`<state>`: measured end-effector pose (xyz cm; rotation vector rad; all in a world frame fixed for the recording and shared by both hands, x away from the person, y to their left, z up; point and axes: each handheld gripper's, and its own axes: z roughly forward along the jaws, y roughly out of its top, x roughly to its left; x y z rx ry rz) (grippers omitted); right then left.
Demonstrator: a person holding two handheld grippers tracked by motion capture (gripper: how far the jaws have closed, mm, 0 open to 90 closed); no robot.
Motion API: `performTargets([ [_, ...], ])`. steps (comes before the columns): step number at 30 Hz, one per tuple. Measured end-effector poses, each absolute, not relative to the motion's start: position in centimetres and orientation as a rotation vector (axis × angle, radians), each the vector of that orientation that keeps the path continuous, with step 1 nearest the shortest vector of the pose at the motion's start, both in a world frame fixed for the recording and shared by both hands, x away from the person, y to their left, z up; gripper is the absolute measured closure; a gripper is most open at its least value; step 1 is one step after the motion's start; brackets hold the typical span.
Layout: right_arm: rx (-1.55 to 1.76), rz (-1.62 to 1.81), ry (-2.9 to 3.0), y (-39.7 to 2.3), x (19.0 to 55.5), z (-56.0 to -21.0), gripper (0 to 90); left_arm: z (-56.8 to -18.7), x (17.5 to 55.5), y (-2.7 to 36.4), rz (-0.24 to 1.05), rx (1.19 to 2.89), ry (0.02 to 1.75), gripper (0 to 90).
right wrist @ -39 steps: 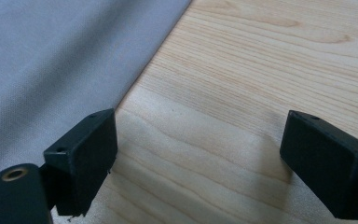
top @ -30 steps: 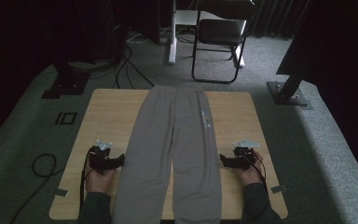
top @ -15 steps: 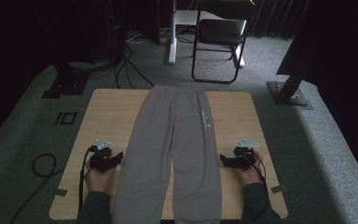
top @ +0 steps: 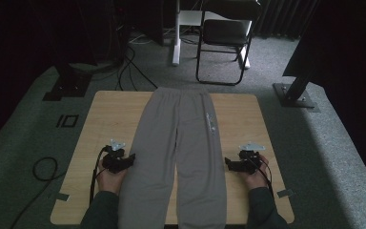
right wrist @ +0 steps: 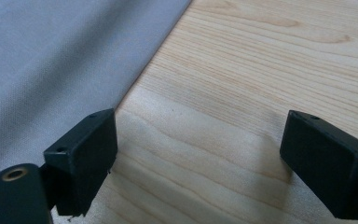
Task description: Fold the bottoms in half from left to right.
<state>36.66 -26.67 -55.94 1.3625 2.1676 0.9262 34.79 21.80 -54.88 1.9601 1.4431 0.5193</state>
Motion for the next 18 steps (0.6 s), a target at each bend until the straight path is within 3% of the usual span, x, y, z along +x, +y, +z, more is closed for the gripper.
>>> performTargets([
  [2, 1.363, 0.926, 2.168, -26.7, 36.7, -55.9, 10.7, -54.8, 34.6, 21.7, 0.476, 1.95, 1.433, 47.9],
  [4, 1.363, 0.926, 2.168, -26.7, 36.7, -55.9, 10.7, -54.8, 34.5, 21.5, 0.515, 1.971, 1.431, 49.1],
  [6, 1.362, 0.926, 2.167, -26.7, 36.7, -55.9, 10.7, -54.8, 34.5, 21.3, 0.559, 1.994, 1.44, 57.8],
  [9, 1.363, 0.926, 2.167, -26.7, 36.7, -55.9, 10.7, -54.8, 34.4, 21.4, 0.547, 1.995, 1.425, 63.5],
  [10, 1.362, 0.926, 2.167, -26.7, 36.7, -55.9, 10.7, -54.8, 34.3, 21.5, 0.53, 1.995, 1.417, 78.6],
  [12, 1.361, 0.927, 2.169, -26.7, 36.7, -55.9, 10.7, -54.7, 34.5, 21.4, 0.501, 1.982, 1.424, 88.7],
  [18, 1.356, 0.928, 2.173, -26.7, 36.7, -55.9, 10.8, -53.1, 34.5, 20.1, 0.433, 1.919, 1.336, 89.5],
])
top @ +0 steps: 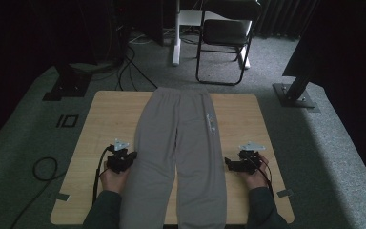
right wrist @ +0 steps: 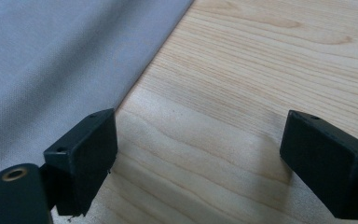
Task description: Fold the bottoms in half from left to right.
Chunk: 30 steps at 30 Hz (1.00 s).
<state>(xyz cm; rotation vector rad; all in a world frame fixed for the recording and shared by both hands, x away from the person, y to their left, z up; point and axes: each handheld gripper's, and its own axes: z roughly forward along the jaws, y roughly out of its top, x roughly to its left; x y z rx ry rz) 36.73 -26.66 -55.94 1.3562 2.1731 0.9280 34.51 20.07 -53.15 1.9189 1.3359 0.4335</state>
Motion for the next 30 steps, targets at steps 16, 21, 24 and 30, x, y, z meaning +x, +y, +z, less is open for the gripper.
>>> performTargets([
  [16, 1.358, 0.93, 2.17, -26.7, 36.7, -55.9, 13.4, -46.3, 37.1, 6.1, 0.367, 2.002, 0.907, 89.9],
  [21, 1.374, 0.93, 2.147, -26.8, 36.7, -55.9, 15.0, -44.1, 37.8, 1.4, 0.315, 1.972, 0.81, 90.0],
  [24, 1.383, 0.926, 2.14, -26.9, 36.7, -55.9, 15.0, -44.1, 38.1, -1.4, 0.291, 2.012, 0.763, 90.0],
  [30, 1.393, 0.923, 2.129, -27.1, 36.8, -55.9, 15.2, -47.5, 38.7, -4.6, 0.161, 2.053, 0.762, 89.6],
])
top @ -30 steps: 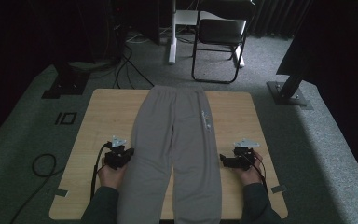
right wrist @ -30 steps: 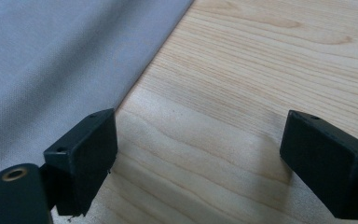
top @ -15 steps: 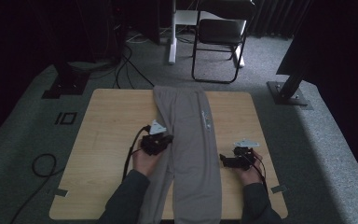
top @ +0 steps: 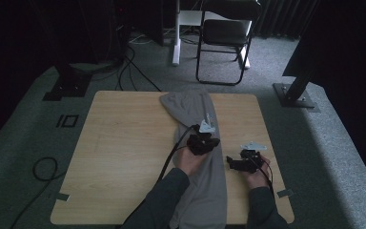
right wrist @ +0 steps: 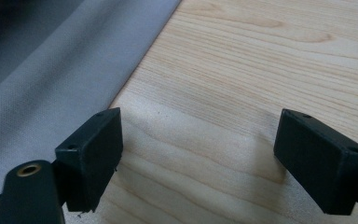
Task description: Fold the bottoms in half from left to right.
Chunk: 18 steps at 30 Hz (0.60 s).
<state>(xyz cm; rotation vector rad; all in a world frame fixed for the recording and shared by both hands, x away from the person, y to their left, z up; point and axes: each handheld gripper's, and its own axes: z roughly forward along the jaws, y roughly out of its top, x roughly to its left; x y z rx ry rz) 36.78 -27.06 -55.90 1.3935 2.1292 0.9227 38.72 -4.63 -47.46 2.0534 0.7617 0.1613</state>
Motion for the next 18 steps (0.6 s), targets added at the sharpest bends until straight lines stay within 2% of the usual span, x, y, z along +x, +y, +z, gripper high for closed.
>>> performTargets([
  [1, 1.394, 0.923, 2.128, -27.1, 36.8, -55.9, 15.2, -47.8, 38.8, -4.7, 0.142, 2.057, 0.755, 87.7],
  [3, 1.399, 0.922, 2.124, -27.1, 36.7, -55.9, 18.0, -47.9, 38.6, -4.2, 0.13, 2.047, 0.737, 75.6],
  [6, 1.421, 0.912, 2.104, -27.2, 36.6, -55.6, 31.8, -47.4, 38.2, -2.4, 0.179, 2.042, 0.744, 67.5],
  [8, 1.438, 0.899, 2.09, -27.2, 36.6, -55.4, 40.6, -47.2, 37.9, -0.7, 0.209, 2.032, 0.762, 65.8],
  [12, 1.443, 0.98, 2.1, -26.5, 36.3, -54.7, 50.0, -47.7, 36.9, 3.1, 0.299, 2.021, 0.819, 62.6],
  [18, 1.313, 1.071, 2.119, -23.6, 36.3, -52.7, 54.0, -49.8, 35.1, 8.6, 0.394, 2.002, 0.922, 61.1],
])
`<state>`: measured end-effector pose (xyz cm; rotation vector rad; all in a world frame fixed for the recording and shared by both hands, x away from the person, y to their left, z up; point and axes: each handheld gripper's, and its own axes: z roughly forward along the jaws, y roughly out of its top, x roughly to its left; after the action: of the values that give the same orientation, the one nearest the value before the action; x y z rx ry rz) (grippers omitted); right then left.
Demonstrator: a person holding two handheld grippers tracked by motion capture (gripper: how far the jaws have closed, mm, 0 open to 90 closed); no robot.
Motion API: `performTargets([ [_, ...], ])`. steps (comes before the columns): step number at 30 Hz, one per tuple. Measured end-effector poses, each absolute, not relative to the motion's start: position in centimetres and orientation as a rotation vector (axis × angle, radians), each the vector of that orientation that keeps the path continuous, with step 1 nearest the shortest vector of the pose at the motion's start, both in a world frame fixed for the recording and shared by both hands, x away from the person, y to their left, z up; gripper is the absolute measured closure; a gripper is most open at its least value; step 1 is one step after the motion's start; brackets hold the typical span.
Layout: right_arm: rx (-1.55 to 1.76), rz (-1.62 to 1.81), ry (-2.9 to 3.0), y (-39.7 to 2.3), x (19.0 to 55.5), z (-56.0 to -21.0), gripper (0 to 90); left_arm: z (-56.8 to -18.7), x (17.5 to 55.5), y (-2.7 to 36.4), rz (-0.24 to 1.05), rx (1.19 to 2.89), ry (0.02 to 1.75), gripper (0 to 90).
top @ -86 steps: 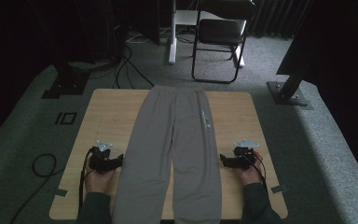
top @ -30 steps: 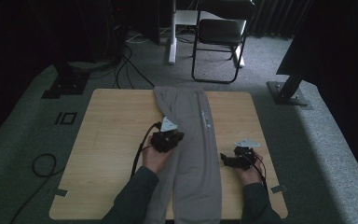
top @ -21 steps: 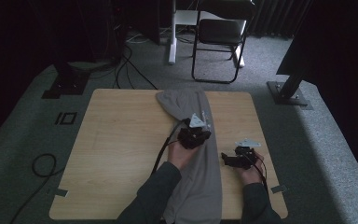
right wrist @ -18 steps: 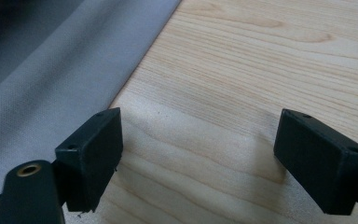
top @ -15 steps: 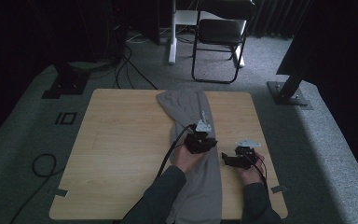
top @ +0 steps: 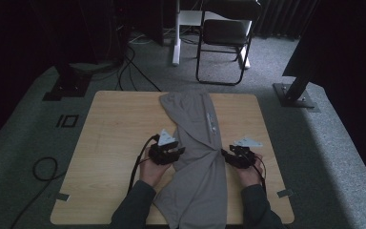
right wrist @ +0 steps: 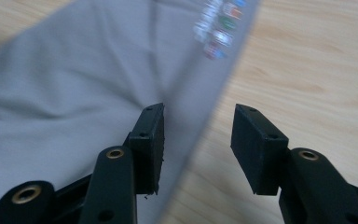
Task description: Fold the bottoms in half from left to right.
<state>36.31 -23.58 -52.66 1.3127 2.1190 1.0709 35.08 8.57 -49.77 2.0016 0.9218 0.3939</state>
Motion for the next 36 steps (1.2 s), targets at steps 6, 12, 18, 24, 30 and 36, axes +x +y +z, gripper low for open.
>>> performTargets([
  [6, 1.245, 1.043, 2.185, -20.4, 37.6, -52.2, 51.6, -52.7, 34.0, 11.5, 0.429, 1.985, 1.041, 60.8],
  [12, 1.283, 0.93, 2.283, -18.9, 39.4, -53.1, 74.2, -54.3, 34.2, 11.6, 0.404, 1.99, 1.082, 60.8],
  [18, 1.27, 1.063, 2.158, -20.7, 37.2, -49.6, 88.9, -54.2, 34.4, 10.8, 0.408, 2.026, 1.057, 60.8],
  [24, 1.333, 0.949, 2.212, -23.0, 37.9, -52.3, 82.0, -53.6, 35.2, 8.7, 0.402, 2.05, 1.013, 60.8],
  [30, 1.349, 0.894, 2.251, -22.9, 37.7, -54.5, 68.5, -54.1, 36.0, 5.2, 0.372, 2.165, 0.92, 61.0],
  [36, 1.341, 0.853, 2.259, -23.9, 37.2, -54.4, 60.1, -54.8, 36.9, 4.4, 0.419, 2.197, 0.975, 75.9],
])
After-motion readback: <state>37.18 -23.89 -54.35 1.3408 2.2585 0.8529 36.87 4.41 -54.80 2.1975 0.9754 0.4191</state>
